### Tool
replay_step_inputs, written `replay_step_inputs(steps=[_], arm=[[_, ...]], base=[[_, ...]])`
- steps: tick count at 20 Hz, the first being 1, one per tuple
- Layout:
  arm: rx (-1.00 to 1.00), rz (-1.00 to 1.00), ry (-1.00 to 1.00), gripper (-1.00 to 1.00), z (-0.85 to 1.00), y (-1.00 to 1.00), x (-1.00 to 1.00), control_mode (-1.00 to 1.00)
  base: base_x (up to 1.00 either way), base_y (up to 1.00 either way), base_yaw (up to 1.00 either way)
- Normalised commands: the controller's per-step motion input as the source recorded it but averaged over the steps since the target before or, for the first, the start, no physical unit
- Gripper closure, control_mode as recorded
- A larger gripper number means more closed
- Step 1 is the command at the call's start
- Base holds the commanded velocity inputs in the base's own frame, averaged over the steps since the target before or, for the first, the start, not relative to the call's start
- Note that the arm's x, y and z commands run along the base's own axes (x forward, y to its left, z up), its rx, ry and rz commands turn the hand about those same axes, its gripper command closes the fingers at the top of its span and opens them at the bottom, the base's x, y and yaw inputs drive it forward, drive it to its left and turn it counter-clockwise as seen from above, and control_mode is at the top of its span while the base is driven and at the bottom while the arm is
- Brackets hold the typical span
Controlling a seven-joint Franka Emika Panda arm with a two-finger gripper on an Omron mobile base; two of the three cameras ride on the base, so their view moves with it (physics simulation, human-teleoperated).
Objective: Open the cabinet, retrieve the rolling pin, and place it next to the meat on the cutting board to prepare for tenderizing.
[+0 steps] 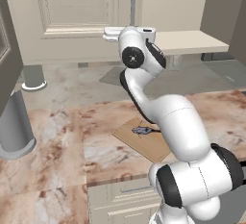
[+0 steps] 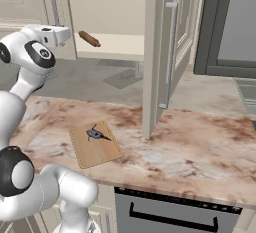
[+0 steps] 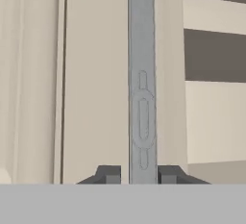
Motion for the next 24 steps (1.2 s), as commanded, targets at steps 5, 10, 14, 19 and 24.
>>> replay_step_inputs(steps=[5, 10, 14, 19, 24], arm=[[0.0, 0.04, 0.0, 1.0, -0.05, 0.57, -0.41, -1.0], [0.0, 0.05, 0.0, 1.0, -0.02, 0.59, -0.53, -1.0], [0.0, 0.08, 0.0, 1.0, -0.03, 0.65, -0.66, -1.0], [0.0, 0.08, 0.0, 1.0, -0.08, 0.73, -0.69, -1.0], [0.0, 0.08, 0.0, 1.0, -0.13, 0.79, -0.65, -1.0]], base=[[0.0, 0.0, 0.0], [0.0, 0.0, 0.0], [0.0, 0.0, 0.0], [0.0, 0.0, 0.0], [0.0, 0.0, 0.0]])
